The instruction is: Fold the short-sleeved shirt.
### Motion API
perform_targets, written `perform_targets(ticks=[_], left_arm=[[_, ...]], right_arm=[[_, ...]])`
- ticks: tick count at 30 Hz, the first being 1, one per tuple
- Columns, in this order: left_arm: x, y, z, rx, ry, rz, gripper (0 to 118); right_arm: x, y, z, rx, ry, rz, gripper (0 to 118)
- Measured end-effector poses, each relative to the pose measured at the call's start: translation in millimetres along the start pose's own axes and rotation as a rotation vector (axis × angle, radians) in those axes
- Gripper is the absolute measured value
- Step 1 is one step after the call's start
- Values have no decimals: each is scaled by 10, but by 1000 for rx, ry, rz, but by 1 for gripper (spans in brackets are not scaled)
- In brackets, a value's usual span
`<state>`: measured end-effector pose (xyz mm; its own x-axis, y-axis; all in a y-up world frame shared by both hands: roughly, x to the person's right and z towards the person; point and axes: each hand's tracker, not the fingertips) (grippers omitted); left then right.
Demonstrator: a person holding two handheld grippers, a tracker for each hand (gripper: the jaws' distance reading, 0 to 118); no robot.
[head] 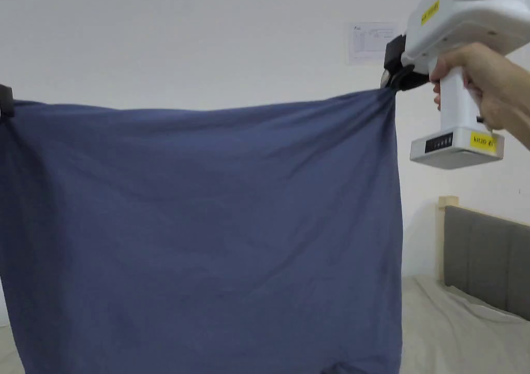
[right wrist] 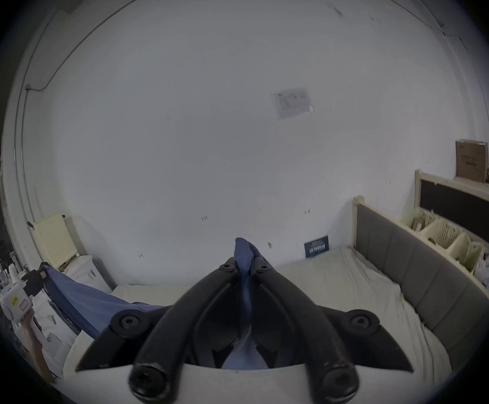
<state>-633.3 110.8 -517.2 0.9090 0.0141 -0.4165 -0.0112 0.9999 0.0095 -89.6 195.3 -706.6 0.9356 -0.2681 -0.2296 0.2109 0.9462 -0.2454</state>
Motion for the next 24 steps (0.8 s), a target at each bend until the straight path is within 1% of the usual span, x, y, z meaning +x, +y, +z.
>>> perform_targets(ticks=[4, 5, 7, 8, 10, 12, 14, 16, 17, 18, 19, 20, 21, 23, 24], left_arm=[[15, 130, -60, 53, 2, -4, 4], [16, 135, -86, 104, 8, -6, 4], [38, 137, -132, 89, 31, -52, 4], [44, 60, -145, 104, 28, -44, 4], [97, -133, -106, 97, 4, -35, 4], [127, -370, -170, 49, -18, -45, 4], [161, -710, -248, -8, -35, -75, 4], [195, -1112, -287, -66, -45, -83, 4], [184, -1353, -307, -105, -70, -78, 4], [187, -1572, -303, -137, -77, -49, 4], [186, -1829, -296, -178, -101, -32, 4], [173, -2094, -253, -224, -128, -39, 4], [152, -2311, -221, -221, -109, -50, 4], [139, -2750, -75, -284, -102, -100, 4], [123, -2932, -16, -309, -97, -86, 4]], right_arm=[[-102, 58, 4, 45, 17, -39, 5], [-115, 64, -24, 45, 22, -36, 5], [-126, 0, -79, 54, 19, -6, 5], [-125, -82, -109, 49, 21, 18, 5], [-74, -278, -217, 17, 9, 29, 5], [21, -573, -321, -49, 16, -16, 5], [143, -933, -435, -108, 48, -29, 5], [229, -1371, -513, -171, 24, -21, 5], [291, -1607, -557, -210, 30, -15, 5], [355, -1838, -572, -229, 30, -24, 5], [494, -2001, -739, -267, 27, -45, 5], [587, -2255, -752, -318, 49, -64, 5], [664, -2477, -753, -347, 53, -81, 5], [861, -2931, -746, -382, 47, -81, 5], [938, -3142, -716, -408, 41, -89, 5]])
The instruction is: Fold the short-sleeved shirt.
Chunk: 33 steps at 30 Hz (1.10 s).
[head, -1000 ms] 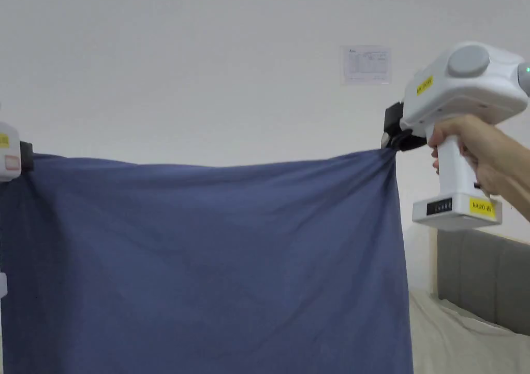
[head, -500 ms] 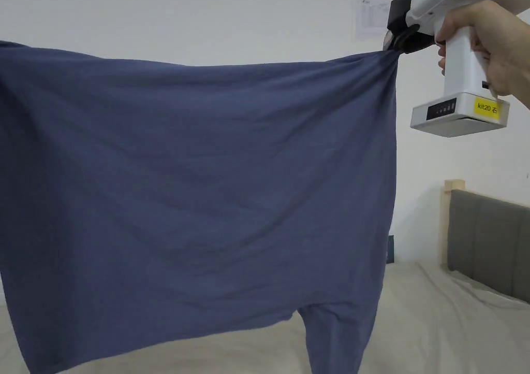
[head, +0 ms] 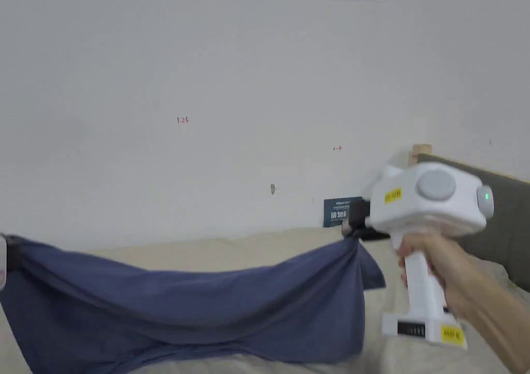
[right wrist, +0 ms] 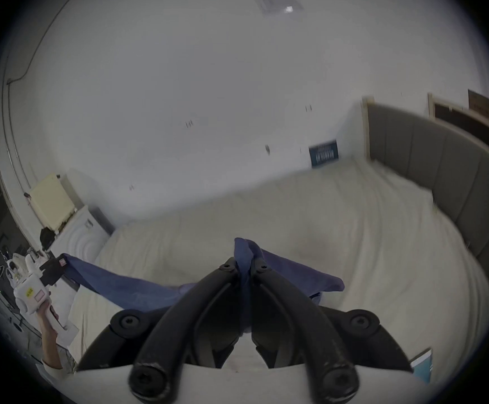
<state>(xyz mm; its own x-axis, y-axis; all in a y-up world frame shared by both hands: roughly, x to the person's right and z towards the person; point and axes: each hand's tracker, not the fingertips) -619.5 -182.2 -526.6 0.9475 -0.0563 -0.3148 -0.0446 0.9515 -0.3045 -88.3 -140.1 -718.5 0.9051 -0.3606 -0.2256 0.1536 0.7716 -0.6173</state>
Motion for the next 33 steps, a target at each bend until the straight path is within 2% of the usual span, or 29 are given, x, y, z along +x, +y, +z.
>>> perform_targets(ticks=[2, 4, 6, 8, 10, 11, 15, 17, 20, 23, 27, 33], left_arm=[[-9, -429, 76, -77, -30, 38, 4], [-7, -777, 213, -138, -29, 6, 4], [-55, -1111, 419, -189, -24, 51, 4], [-86, -1465, 671, -238, -20, 123, 4], [-90, -1743, 944, -247, -15, 126, 4], [-106, -1881, 1075, -292, -17, 136, 4], [-225, -2296, 1507, -356, -11, 177, 4], [-305, -2435, 1668, -365, -4, 159, 4], [-355, -2465, 1964, -368, -3, 151, 4], [-268, -2529, 2350, -343, 1, 131, 4], [-165, -2722, 2732, -397, 4, 66, 4], [-94, -3047, 3128, -435, 11, 104, 4]], right_arm=[[237, -481, -60, -46, -11, -34, 5], [441, -856, -67, -108, -26, -63, 5], [617, -1228, -4, -159, -30, -68, 5], [797, -1582, 119, -198, 1, -118, 5], [939, -1846, 258, -235, 40, -162, 5], [985, -1986, 366, -229, 25, -174, 5], [1072, -2330, 697, -236, 25, -161, 5], [1126, -2407, 838, -239, 32, -181, 5], [1098, -2538, 1125, -230, 38, -157, 5], [1127, -2666, 1380, -222, 47, -149, 5], [1229, -2876, 1697, -218, 39, -158, 5], [1449, -3265, 1919, -270, 5, -153, 5]])
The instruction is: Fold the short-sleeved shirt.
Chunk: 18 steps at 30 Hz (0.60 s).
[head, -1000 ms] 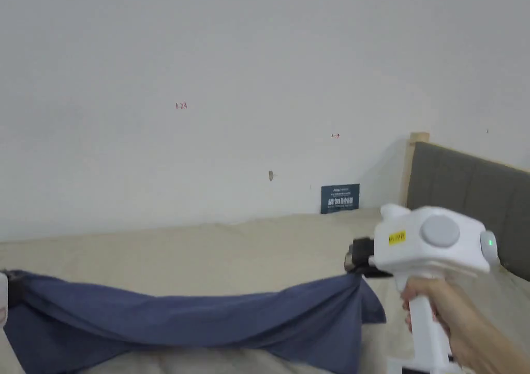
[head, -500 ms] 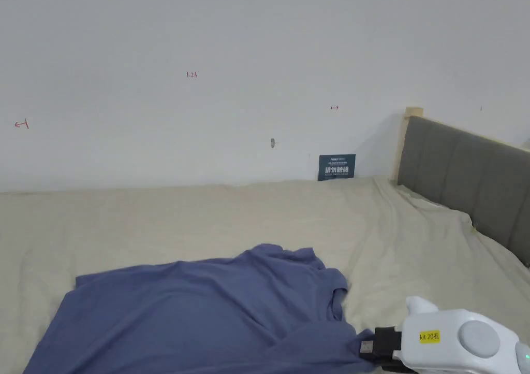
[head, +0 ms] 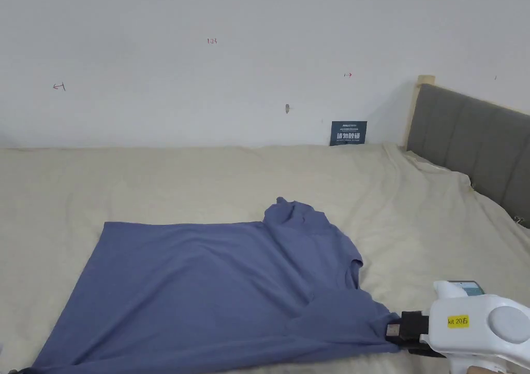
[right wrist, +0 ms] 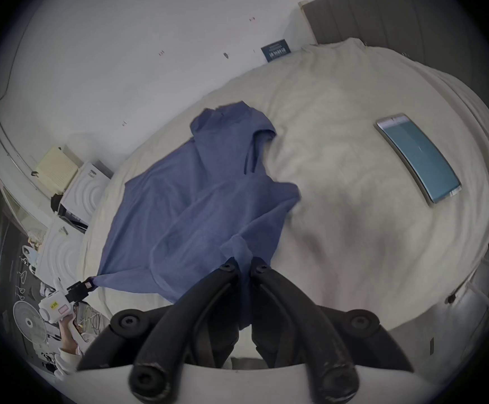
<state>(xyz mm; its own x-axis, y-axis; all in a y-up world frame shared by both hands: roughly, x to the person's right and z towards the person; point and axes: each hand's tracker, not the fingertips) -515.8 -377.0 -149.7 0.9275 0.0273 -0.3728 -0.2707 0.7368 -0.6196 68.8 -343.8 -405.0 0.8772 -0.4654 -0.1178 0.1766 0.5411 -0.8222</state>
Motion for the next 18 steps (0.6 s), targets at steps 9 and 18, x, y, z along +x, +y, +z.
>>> perform_targets(ticks=[9, 18], left_arm=[[-39, -221, 15, 30, -7, -13, 106], [-2, 129, 680, 247, -135, -9, 117]], right_arm=[[133, -290, 41, 23, -37, -4, 60], [-351, -309, 568, 217, 27, 133, 105]])
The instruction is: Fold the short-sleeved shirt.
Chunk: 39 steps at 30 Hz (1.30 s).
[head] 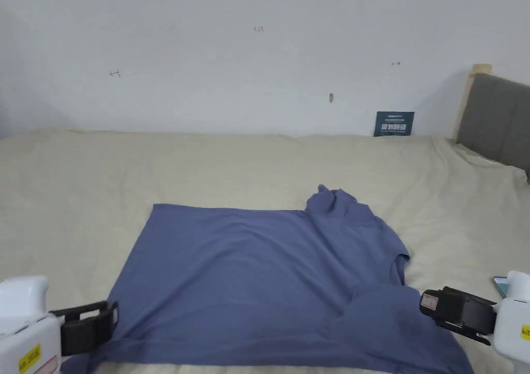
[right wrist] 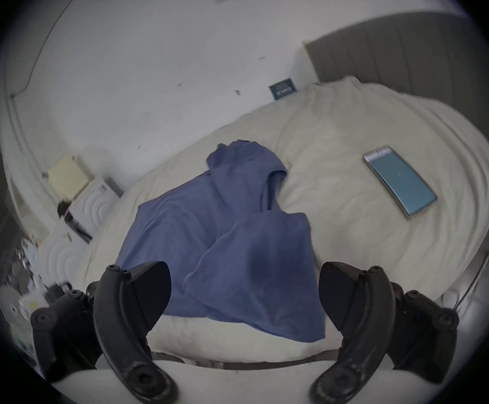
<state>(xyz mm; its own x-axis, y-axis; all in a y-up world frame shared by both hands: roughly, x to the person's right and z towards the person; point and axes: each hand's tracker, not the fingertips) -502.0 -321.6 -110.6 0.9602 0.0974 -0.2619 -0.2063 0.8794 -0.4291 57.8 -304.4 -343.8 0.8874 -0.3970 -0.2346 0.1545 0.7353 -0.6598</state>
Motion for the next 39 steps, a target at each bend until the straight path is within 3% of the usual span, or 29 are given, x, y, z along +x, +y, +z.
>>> perform_targets(ticks=[3, 4, 5, 6, 7, 8, 11, 20, 21, 23, 24, 27, 34, 36, 38, 39], left_arm=[[114, 55, 41, -67, 17, 8, 116], [122, 42, 39, -89, 41, -19, 114], [135, 37, 37, -116, 75, -50, 104], [175, 5, 21, -123, 103, -104, 85], [176, -21, 13, -144, 141, -116, 57], [147, -37, -8, -164, 157, -119, 20], [11, -171, 2, -182, 123, -16, 0], [-296, -254, -145, -222, 134, 12, 3], [-334, -255, -207, -239, 64, -20, 29], [-360, -320, -359, -272, -27, -23, 118], [-334, -309, -331, -192, -65, -4, 115], [-322, -379, -379, -266, -71, 107, 115], [-347, -377, -548, -370, 27, -27, 110], [-318, -419, -511, -325, 13, 29, 74], [-284, -461, -468, -293, -6, 41, 29], [-261, -473, -449, -282, 11, 11, 23]], right_arm=[[-258, -151, 51, 12, -38, 96, 99], [-317, -205, 28, 3, -26, 142, 87], [-390, -257, 37, 2, -14, 181, 53], [-494, -344, 18, -8, -38, 208, 16], [-583, -424, -23, -7, -75, 218, 0], [-565, -447, -87, 1, -101, 224, 0], [-638, -548, -169, -68, -28, 205, 0], [-567, -658, -378, -113, -29, 197, 0], [-561, -649, -392, -116, -28, 198, 0], [-546, -633, -413, -120, -35, 201, 0], [-528, -635, -412, -122, -34, 202, 0], [-469, -616, -428, -129, -41, 188, 0], [-413, -628, -424, -145, -51, 188, 0], [-419, -638, -415, -148, -50, 190, 0], [-407, -644, -420, -156, -56, 189, 0], [-399, -649, -424, -163, -57, 189, 0]])
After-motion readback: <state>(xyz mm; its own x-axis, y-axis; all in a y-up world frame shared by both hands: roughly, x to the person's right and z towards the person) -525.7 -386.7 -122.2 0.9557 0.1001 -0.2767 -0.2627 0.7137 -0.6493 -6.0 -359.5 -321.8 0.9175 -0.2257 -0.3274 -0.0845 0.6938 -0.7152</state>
